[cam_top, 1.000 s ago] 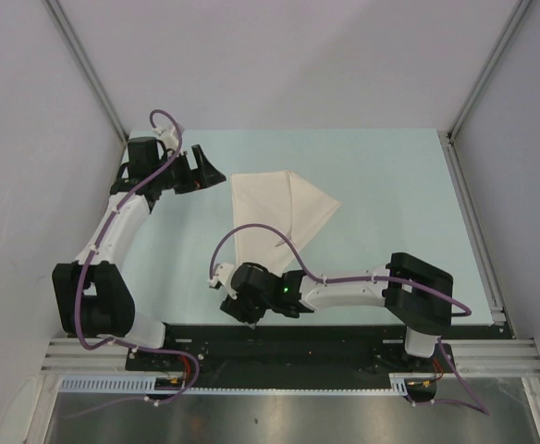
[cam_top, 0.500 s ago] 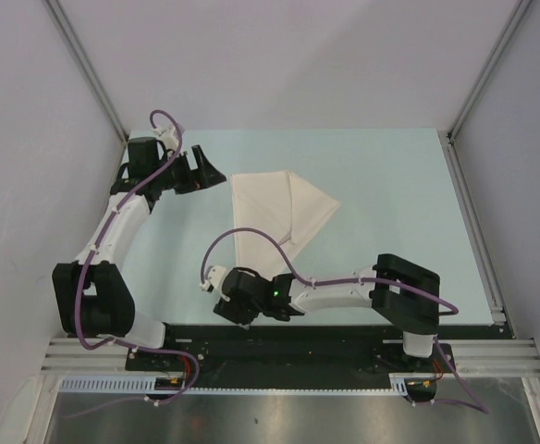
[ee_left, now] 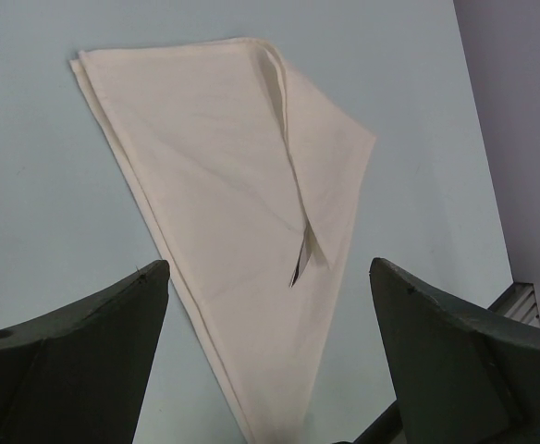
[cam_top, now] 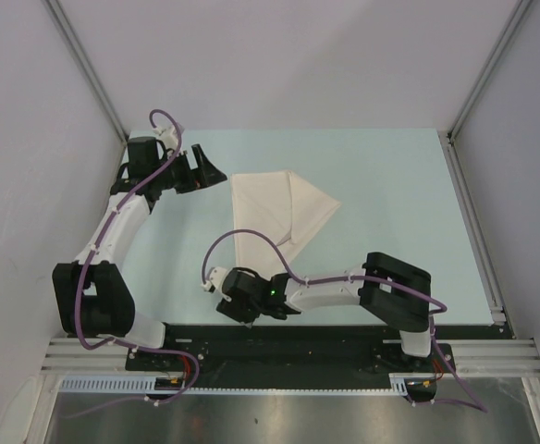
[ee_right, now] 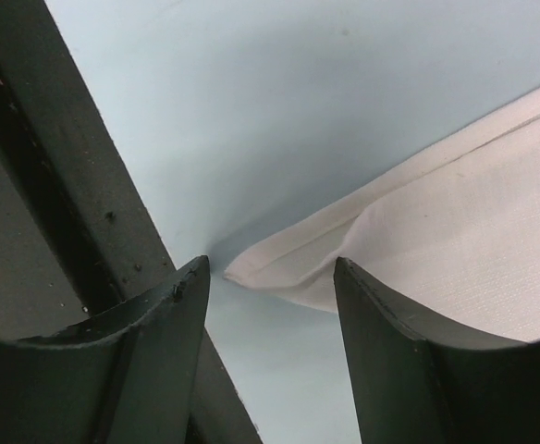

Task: Fold the napkin, place the utensils inside, and roll it up
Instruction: Fold the napkin

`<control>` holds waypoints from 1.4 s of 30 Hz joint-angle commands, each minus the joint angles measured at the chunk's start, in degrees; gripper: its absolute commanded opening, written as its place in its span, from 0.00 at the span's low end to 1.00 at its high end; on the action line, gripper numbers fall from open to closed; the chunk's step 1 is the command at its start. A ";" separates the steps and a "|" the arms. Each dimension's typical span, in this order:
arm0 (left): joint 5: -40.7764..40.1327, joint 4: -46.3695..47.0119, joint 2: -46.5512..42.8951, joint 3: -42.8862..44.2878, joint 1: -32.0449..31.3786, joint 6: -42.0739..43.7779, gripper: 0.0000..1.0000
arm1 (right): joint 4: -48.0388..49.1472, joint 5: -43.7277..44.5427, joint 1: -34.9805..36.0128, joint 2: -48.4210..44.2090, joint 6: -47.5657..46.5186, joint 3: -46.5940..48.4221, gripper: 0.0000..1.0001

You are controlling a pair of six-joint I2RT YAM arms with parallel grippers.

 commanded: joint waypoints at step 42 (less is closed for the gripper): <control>6.06 2.05 4.08 -0.37 4.05 -1.39 0.94 | 6.15 -32.28 -56.40 -9.24 11.75 0.94 0.00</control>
